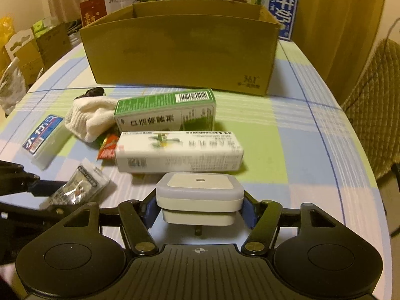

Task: Organize objects
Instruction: 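Carry the snack packet with the left tool while the right tool carries the adapter into the box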

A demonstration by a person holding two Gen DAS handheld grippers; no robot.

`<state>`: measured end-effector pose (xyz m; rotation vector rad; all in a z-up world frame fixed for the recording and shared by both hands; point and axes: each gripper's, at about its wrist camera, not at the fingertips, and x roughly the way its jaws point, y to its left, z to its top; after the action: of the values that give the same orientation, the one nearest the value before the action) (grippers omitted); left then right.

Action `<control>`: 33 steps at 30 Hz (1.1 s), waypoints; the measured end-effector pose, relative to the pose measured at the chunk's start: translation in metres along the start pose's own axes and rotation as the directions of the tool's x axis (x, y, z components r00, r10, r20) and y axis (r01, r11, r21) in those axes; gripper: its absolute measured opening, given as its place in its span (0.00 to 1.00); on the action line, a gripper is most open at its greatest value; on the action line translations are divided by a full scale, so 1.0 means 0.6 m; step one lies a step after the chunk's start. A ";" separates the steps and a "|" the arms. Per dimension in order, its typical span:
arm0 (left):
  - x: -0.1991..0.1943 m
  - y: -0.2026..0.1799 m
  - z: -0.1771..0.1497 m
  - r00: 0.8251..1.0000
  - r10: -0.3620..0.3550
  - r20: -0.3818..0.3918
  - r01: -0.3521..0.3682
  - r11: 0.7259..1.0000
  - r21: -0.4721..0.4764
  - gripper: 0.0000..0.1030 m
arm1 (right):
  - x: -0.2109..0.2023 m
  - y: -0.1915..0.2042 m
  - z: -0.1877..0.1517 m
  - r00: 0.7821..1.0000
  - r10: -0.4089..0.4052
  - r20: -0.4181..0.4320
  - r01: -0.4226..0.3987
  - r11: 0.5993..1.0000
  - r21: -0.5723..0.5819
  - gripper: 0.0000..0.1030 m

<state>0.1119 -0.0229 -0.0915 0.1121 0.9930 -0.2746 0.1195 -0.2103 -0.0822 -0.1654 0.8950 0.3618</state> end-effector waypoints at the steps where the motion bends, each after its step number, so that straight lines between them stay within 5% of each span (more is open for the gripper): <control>1: -0.005 -0.001 -0.002 1.000 0.001 0.002 -0.001 1.000 -0.009 0.31 | -0.009 -0.002 -0.004 1.000 0.000 0.000 0.000 1.000 0.008 0.60; 11: -0.086 0.004 0.029 0.997 0.032 0.074 -0.030 0.999 -0.030 0.31 | -0.092 -0.011 0.033 0.996 0.022 0.086 -0.026 0.999 0.046 0.60; 20: -0.145 0.048 0.195 0.978 0.068 0.197 -0.070 0.998 0.003 0.31 | -0.123 -0.040 0.224 0.969 0.072 0.237 -0.078 0.997 0.018 0.60; 27: -0.114 0.109 0.357 0.971 0.053 0.233 -0.052 0.999 -0.010 0.31 | -0.052 -0.078 0.396 0.967 0.096 0.237 -0.121 0.988 0.092 0.60; 33: -0.042 0.148 0.435 0.980 0.038 0.194 -0.031 0.999 -0.041 0.31 | 0.057 -0.089 0.452 0.982 0.106 0.155 -0.125 0.985 0.118 0.60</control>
<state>0.3354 0.0101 0.0686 0.0665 0.8005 -0.2303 0.3573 -0.1731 0.0582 0.0316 0.7793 0.4185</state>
